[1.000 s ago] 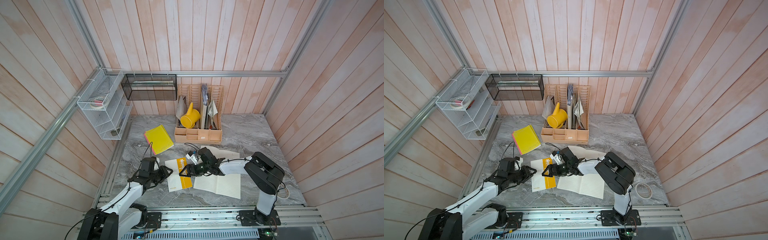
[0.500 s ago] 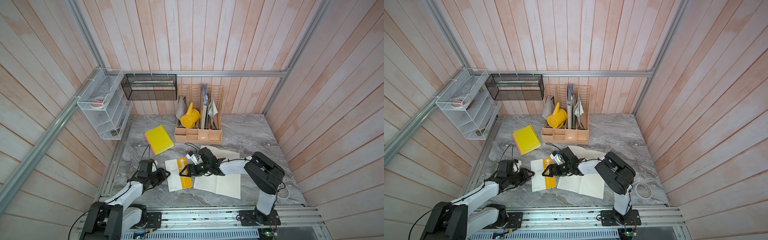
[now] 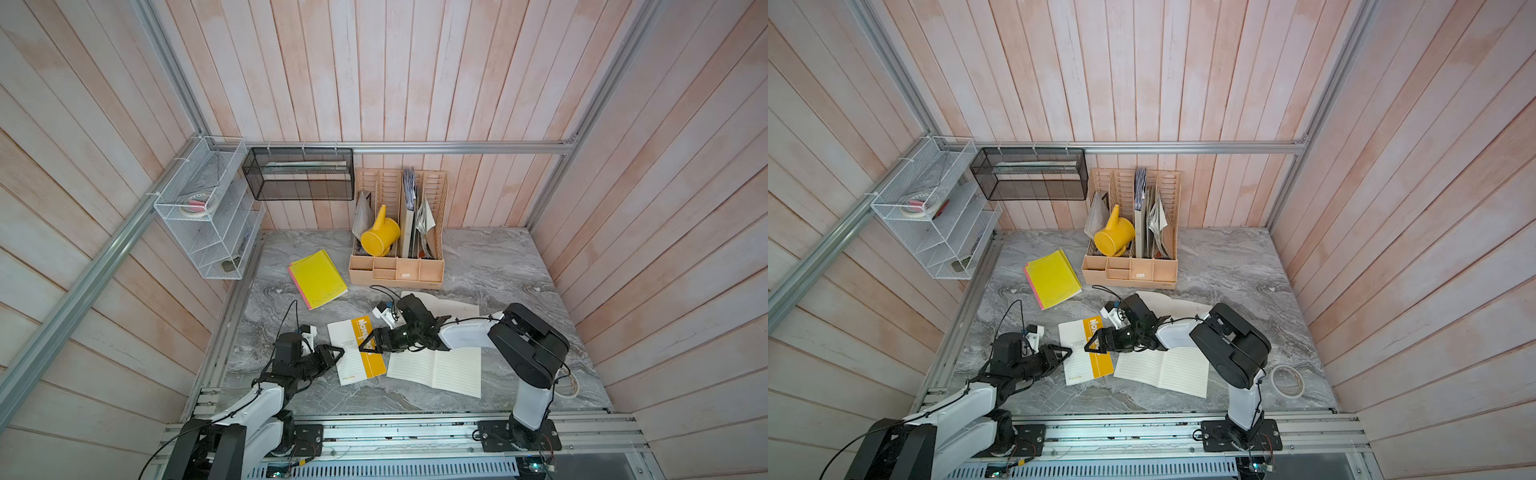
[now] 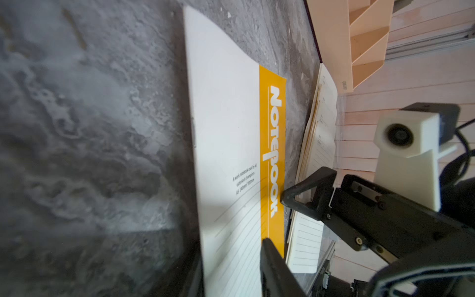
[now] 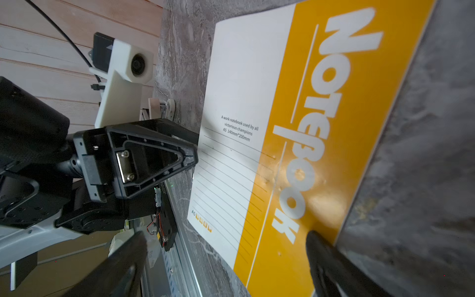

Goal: Close the notebook
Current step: Pick up the notebook from the center of the board.

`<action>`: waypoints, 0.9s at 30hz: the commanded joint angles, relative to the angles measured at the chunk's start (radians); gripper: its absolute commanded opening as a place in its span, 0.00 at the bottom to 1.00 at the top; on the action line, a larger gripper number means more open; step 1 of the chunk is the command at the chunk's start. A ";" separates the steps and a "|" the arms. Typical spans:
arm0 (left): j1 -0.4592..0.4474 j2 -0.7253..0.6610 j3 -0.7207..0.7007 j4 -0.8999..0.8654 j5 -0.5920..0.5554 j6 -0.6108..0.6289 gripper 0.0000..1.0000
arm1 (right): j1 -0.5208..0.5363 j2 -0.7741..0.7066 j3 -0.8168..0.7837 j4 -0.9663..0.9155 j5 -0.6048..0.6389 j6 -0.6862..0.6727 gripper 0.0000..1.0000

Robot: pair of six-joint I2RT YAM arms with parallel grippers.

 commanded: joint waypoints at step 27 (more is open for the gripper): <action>0.013 0.008 0.455 -0.630 -0.018 0.073 0.00 | -0.012 -0.094 0.068 -0.160 0.024 -0.060 0.98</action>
